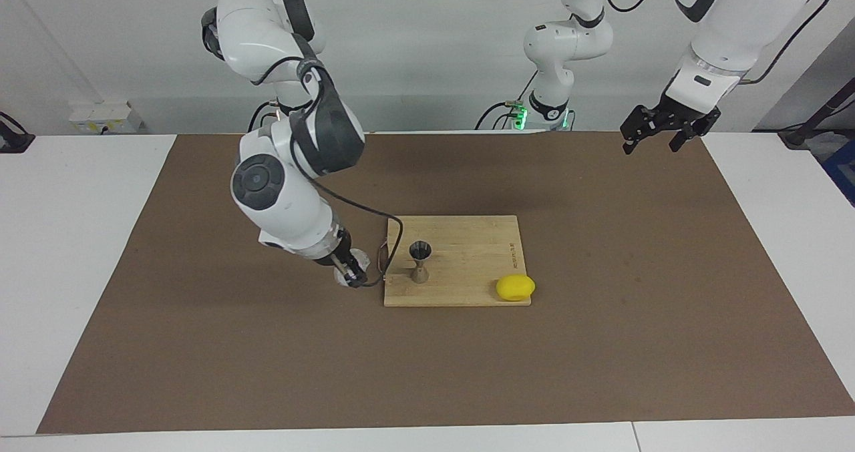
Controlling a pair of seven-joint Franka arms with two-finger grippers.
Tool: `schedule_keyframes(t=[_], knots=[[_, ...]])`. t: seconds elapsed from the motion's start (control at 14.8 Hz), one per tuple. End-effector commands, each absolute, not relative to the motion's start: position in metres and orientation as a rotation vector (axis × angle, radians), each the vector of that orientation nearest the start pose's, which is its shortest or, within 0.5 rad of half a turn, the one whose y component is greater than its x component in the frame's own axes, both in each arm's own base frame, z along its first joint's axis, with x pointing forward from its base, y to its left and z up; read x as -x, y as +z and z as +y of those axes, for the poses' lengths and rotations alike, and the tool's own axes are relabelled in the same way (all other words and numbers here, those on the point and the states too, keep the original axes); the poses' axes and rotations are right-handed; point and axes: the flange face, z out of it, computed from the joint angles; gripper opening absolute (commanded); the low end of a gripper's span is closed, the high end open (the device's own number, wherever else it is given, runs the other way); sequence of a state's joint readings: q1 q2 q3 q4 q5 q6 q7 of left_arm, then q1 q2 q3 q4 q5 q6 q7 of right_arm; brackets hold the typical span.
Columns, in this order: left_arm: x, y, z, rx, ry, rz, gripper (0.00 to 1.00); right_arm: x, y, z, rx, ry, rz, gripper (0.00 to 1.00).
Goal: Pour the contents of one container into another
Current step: 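Carry the glass cup back away from the board with the right gripper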
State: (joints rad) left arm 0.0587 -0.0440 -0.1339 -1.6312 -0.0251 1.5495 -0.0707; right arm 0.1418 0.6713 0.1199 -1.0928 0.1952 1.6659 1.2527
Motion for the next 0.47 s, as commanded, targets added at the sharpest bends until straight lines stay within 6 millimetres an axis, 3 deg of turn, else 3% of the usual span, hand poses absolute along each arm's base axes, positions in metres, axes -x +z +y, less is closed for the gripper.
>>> schedule_keyframes(t=[0.0, 0.4], knots=[[-0.530, 0.619, -0.041, 3.159, 0.073, 0.014, 1.00, -0.694, 0.412, 0.142, 2.547, 0.464, 1.418, 0.00], [-0.530, 0.619, -0.041, 3.159, 0.073, 0.014, 1.00, -0.681, 0.385, 0.052, 2.477, 0.659, 1.329, 0.00]])
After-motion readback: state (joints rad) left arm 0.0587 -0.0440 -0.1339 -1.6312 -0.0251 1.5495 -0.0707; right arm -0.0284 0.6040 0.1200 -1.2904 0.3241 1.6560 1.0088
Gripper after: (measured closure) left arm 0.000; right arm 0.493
